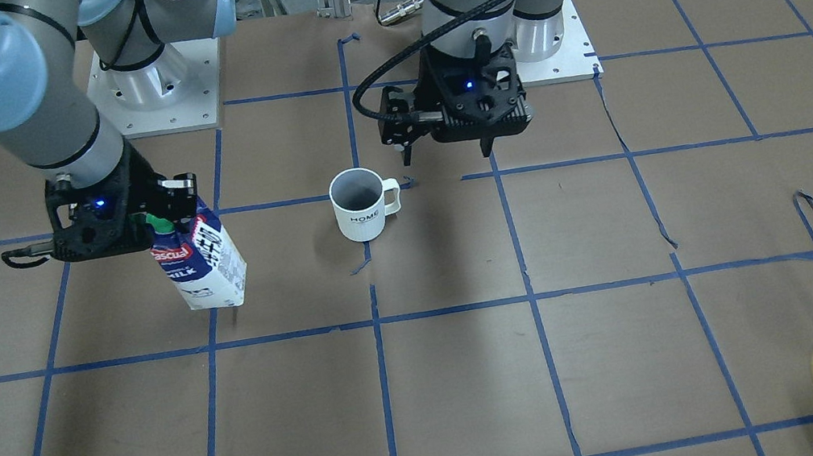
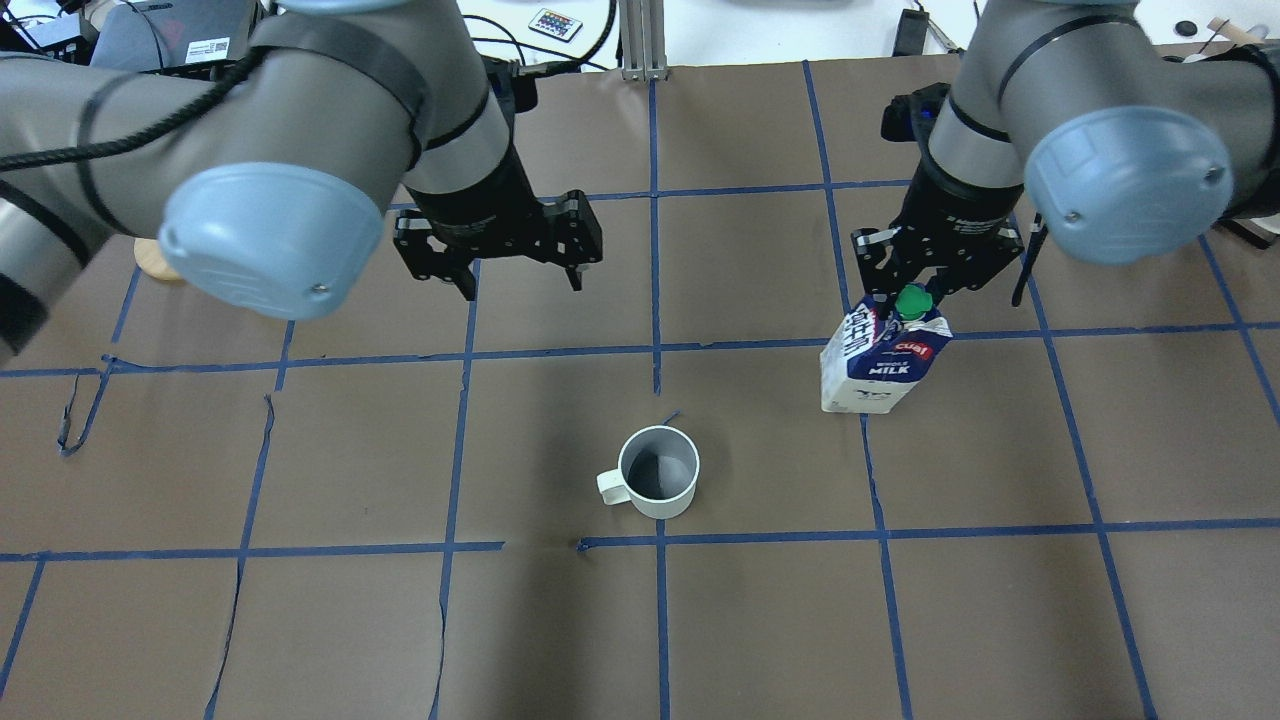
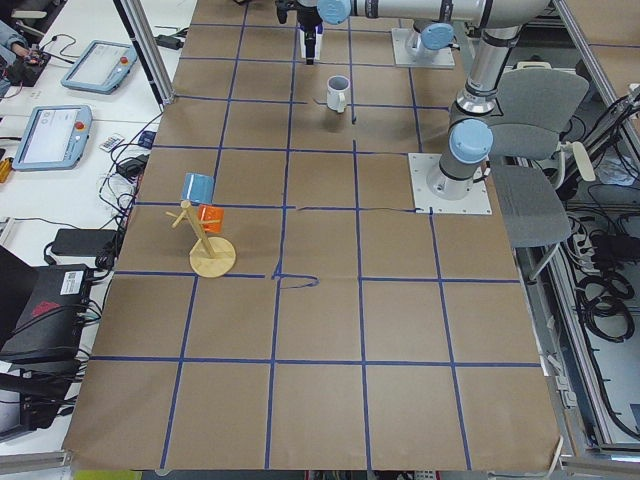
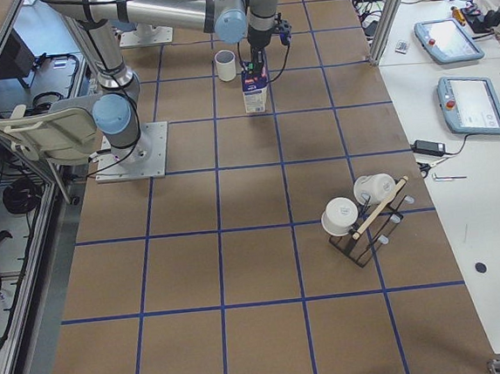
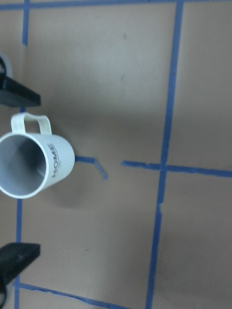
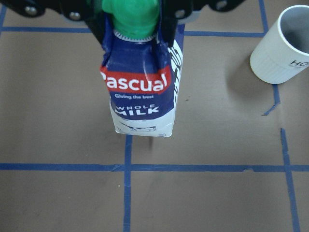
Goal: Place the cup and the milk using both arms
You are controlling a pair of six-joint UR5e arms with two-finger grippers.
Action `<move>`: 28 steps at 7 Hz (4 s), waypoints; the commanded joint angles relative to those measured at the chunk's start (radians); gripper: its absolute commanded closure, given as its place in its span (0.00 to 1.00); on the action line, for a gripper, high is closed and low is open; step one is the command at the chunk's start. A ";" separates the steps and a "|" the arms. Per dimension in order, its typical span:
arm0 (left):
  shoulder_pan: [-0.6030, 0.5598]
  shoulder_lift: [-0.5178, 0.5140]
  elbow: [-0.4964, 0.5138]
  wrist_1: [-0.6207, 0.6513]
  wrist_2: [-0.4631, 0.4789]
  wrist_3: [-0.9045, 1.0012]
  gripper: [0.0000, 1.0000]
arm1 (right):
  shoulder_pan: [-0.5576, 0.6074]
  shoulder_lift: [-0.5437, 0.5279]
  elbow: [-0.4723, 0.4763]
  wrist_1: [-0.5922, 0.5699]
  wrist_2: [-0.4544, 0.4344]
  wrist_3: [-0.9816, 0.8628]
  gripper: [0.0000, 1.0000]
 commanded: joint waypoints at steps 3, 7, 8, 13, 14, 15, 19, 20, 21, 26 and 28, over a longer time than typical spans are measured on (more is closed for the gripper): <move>0.140 0.054 0.063 -0.119 0.011 0.082 0.00 | 0.203 0.011 0.038 -0.008 0.003 0.169 0.88; 0.143 0.063 0.052 -0.110 0.057 0.172 0.00 | 0.232 0.027 0.065 -0.034 0.035 0.177 0.86; 0.141 0.060 0.057 -0.109 0.080 0.247 0.00 | 0.232 0.033 0.065 -0.043 0.035 0.177 0.84; 0.143 0.063 0.054 -0.109 0.075 0.244 0.00 | 0.237 0.036 0.065 -0.063 0.064 0.180 0.84; 0.143 0.063 0.054 -0.109 0.075 0.238 0.00 | 0.237 0.036 0.065 -0.063 0.066 0.182 0.84; 0.141 0.063 0.054 -0.107 0.074 0.229 0.00 | 0.237 0.036 0.065 -0.062 0.066 0.197 0.85; 0.146 0.060 0.052 -0.090 0.017 0.174 0.00 | 0.234 0.042 0.064 -0.065 0.063 0.205 0.20; 0.146 0.060 0.052 -0.090 0.019 0.174 0.00 | 0.234 0.042 0.056 -0.063 0.054 0.206 0.00; 0.144 0.060 0.052 -0.090 0.017 0.172 0.00 | 0.217 0.031 0.048 -0.060 0.048 0.208 0.00; 0.143 0.059 0.051 -0.090 0.017 0.174 0.00 | 0.037 -0.015 -0.227 0.162 0.000 0.178 0.00; 0.144 0.059 0.052 -0.090 0.017 0.175 0.00 | -0.030 -0.038 -0.238 0.191 -0.015 0.105 0.00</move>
